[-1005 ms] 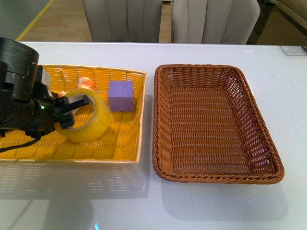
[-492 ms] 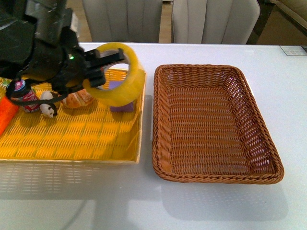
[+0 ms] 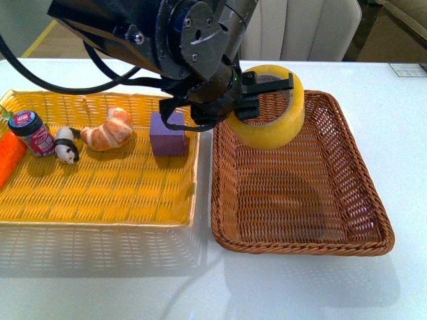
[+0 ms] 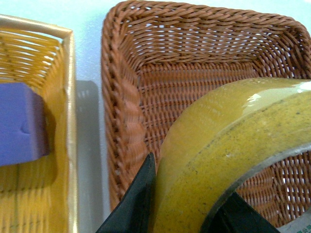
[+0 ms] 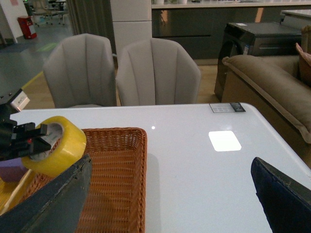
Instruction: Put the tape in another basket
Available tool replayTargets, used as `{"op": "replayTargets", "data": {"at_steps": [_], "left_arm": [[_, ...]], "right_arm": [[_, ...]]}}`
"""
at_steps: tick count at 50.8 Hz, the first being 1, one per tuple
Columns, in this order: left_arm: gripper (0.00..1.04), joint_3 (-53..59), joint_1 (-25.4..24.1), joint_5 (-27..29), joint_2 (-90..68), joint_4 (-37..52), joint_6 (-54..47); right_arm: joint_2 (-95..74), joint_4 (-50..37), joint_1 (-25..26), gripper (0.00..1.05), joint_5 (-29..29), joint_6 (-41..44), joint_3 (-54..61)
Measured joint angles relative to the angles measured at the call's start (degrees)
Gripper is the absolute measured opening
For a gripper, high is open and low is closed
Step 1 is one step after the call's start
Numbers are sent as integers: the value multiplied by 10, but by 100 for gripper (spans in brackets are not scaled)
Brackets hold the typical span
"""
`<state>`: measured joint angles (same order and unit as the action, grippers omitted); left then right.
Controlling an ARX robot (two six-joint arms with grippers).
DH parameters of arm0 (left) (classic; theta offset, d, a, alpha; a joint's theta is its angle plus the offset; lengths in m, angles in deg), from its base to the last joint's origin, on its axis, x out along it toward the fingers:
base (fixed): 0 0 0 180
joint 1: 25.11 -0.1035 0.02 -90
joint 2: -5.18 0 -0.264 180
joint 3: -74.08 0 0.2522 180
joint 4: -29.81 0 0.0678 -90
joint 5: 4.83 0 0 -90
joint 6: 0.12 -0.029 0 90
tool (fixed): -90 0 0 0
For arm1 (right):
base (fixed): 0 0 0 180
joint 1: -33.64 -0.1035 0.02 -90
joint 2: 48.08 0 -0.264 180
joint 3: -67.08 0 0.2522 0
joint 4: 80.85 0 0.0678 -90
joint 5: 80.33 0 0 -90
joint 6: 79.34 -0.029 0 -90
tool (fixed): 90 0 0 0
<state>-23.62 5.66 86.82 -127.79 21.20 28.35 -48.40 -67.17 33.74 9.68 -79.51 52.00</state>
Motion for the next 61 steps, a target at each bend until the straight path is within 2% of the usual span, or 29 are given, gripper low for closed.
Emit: {"op": "replayTargets", "data": {"at_steps": [27, 42, 53, 55, 61], "left_arm": [[17, -25, 53, -40, -33, -27, -1], [60, -15, 58, -57, -33, -24, 4], [93, 40, 48, -57, -9, 4, 12], [97, 54, 45, -57, 1, 13, 13], [96, 113, 22, -64, 52, 61, 27]], "right_arm": [[0, 0, 0, 96, 0, 0, 0], [0, 0, 0, 96, 0, 0, 0], [0, 0, 0, 96, 0, 0, 0], [0, 0, 0, 96, 0, 0, 0], [0, 0, 0, 96, 0, 0, 0]]}}
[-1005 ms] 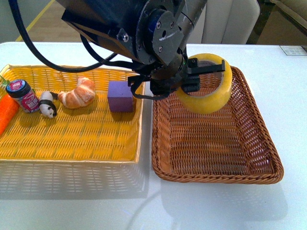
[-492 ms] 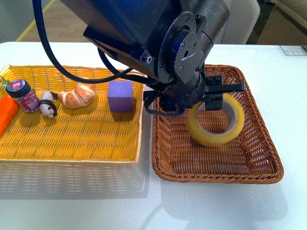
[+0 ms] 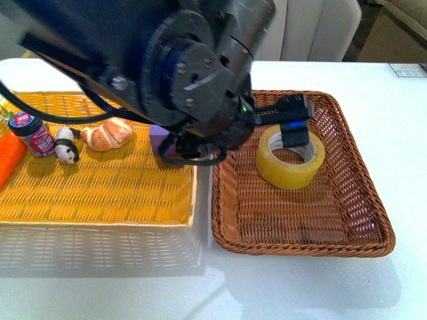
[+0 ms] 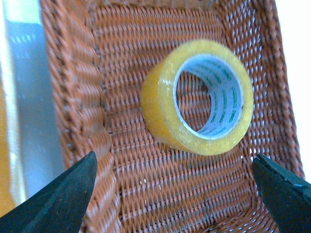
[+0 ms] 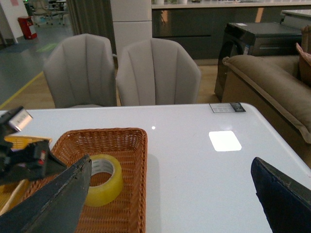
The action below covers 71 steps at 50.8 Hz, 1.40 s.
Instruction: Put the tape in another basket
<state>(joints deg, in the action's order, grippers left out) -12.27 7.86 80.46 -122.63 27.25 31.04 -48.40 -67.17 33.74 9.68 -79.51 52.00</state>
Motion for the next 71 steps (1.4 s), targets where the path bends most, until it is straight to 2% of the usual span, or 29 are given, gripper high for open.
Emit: {"op": "replayTargets", "data": {"at_steps": [11, 15, 21, 23, 26, 27, 28, 30, 35, 45, 49, 59, 65, 71], "left_arm": [[96, 137, -72, -16, 116, 111, 26], [96, 172, -91, -15, 151, 124, 29], [95, 181, -91, -9, 155, 132, 24], [87, 217, -83, 95, 139, 262, -35], [78, 270, -83, 186, 134, 406, -110], [77, 282, -84, 201, 134, 431, -125], [71, 316, -89, 235, 139, 499, -160], [62, 367, -105, 246, 160, 584, -215], [48, 427, -133, 237, 218, 647, -262], [18, 530, -180, 196, 314, 651, -295], [2, 569, -197, 176, 361, 640, -299], [2, 646, -241, 134, 494, 582, -303], [2, 661, -258, 117, 593, 491, -304], [2, 678, -270, 104, 667, 445, -304]], "right_arm": [[0, 0, 0, 96, 0, 0, 0], [0, 0, 0, 96, 0, 0, 0], [0, 0, 0, 96, 0, 0, 0], [0, 0, 0, 96, 0, 0, 0], [0, 0, 0, 96, -1, 0, 0], [0, 0, 0, 96, 0, 0, 0], [0, 0, 0, 96, 0, 0, 0], [0, 0, 0, 96, 0, 0, 0], [0, 0, 0, 96, 0, 0, 0], [0, 0, 0, 96, 0, 0, 0], [0, 0, 0, 96, 0, 0, 0], [0, 0, 0, 96, 0, 0, 0], [0, 0, 0, 96, 0, 0, 0], [0, 0, 0, 96, 0, 0, 0]]}}
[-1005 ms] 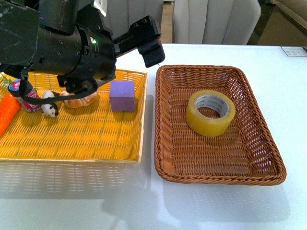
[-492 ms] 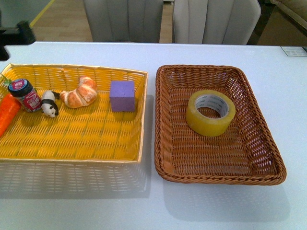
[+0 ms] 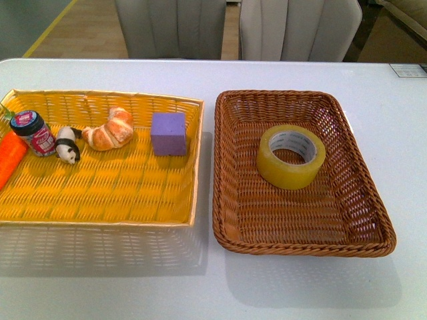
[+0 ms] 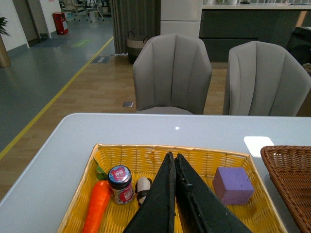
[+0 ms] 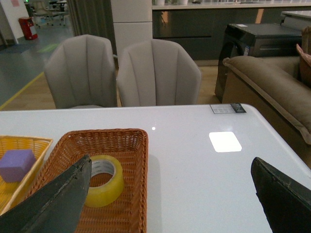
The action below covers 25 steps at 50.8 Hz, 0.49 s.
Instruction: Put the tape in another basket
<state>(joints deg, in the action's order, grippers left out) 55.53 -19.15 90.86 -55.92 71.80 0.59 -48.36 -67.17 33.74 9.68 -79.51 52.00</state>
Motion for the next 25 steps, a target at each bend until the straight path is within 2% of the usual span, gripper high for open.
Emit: {"op": "replayTargets", "data": {"at_steps": [6, 8, 13, 25], "left_arm": [[2, 15, -12, -14, 52, -40, 0], [2, 20, -31, -44, 71, -56, -1], [2, 27, -55, -51, 115, -90, -1], [2, 39, -57, -57, 217, -177, -1]], "right_arm": [[0, 0, 0, 96, 0, 0, 0], [0, 0, 0, 96, 0, 0, 0], [0, 0, 0, 96, 0, 0, 0], [0, 0, 0, 96, 0, 0, 0]]}}
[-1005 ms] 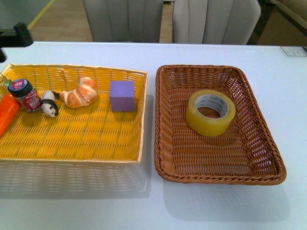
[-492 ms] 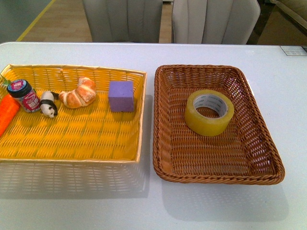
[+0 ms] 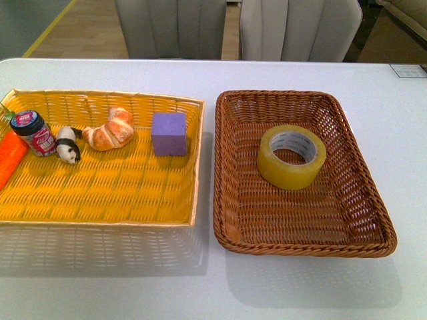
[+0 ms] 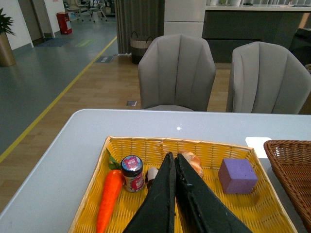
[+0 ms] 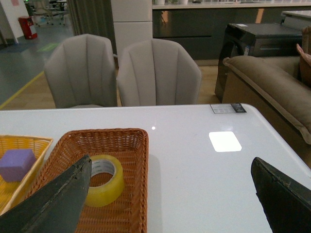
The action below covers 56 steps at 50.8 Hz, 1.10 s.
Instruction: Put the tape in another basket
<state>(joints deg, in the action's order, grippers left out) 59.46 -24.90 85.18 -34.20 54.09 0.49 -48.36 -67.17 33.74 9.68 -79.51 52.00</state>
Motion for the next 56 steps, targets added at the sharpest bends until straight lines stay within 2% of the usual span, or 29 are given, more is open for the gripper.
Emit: {"op": "replayTargets", "data": {"at_steps": [15, 52, 56], "left_arm": [[2, 0, 0, 0, 129, -118, 0], [2, 0, 0, 0, 294, -280, 0], [2, 0, 0, 0, 353, -359, 0]], "right_arm": [[0, 0, 0, 96, 0, 0, 0], [0, 0, 0, 96, 0, 0, 0], [0, 0, 0, 96, 0, 0, 0]]}}
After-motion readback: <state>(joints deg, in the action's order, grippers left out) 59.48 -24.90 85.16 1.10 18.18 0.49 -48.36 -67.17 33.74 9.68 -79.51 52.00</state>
